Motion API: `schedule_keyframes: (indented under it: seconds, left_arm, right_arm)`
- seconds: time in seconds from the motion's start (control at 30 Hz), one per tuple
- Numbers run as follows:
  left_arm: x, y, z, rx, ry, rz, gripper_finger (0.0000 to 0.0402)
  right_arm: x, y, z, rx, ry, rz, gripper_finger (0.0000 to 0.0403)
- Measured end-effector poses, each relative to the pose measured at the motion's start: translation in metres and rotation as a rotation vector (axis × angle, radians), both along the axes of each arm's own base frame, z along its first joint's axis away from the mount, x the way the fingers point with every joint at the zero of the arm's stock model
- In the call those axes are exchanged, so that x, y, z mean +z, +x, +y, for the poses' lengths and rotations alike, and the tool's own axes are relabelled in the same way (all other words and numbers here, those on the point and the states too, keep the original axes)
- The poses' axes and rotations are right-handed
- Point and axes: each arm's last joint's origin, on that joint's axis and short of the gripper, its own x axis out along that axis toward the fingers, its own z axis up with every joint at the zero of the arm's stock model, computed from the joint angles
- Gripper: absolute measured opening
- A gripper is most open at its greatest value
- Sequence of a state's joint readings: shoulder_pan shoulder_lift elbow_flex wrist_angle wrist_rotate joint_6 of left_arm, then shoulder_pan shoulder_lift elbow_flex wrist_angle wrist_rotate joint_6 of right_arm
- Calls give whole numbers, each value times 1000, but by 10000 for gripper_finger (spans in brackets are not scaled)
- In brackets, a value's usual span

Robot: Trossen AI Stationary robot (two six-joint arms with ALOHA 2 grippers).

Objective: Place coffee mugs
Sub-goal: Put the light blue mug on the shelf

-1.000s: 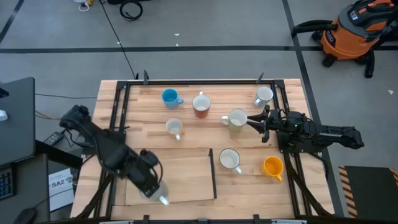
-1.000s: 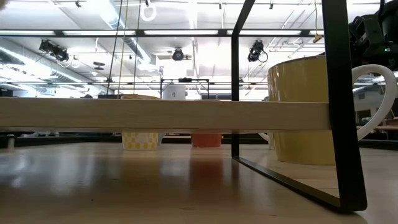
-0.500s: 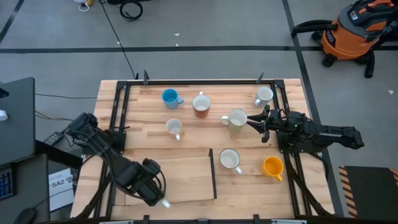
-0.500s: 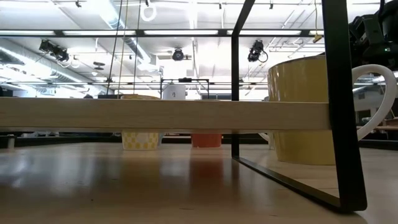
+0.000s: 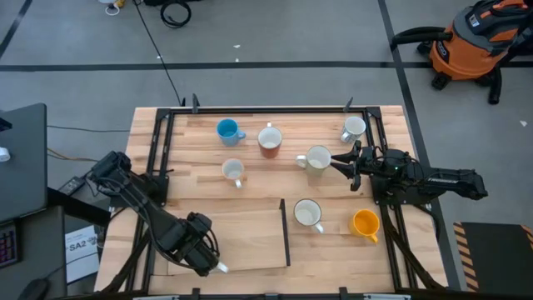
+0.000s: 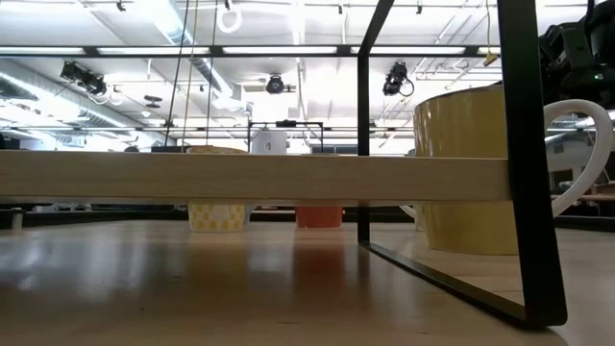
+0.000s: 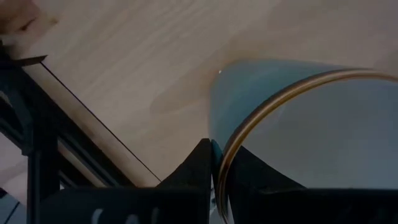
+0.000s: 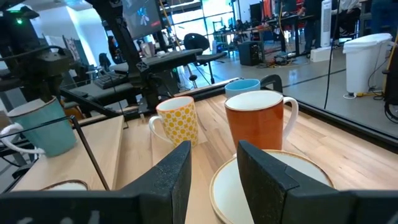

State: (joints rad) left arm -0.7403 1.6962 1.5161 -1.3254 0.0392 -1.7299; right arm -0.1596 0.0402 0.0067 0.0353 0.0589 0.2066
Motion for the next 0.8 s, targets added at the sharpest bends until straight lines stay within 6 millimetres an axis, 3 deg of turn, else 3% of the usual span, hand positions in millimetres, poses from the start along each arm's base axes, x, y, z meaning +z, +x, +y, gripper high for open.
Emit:
schedule_keyframes:
  seconds: [0.8]
  left_arm:
    - [-6, 0, 1, 17, 0, 13, 54]
  right_arm:
    - [0, 0, 0, 0, 0, 0, 135]
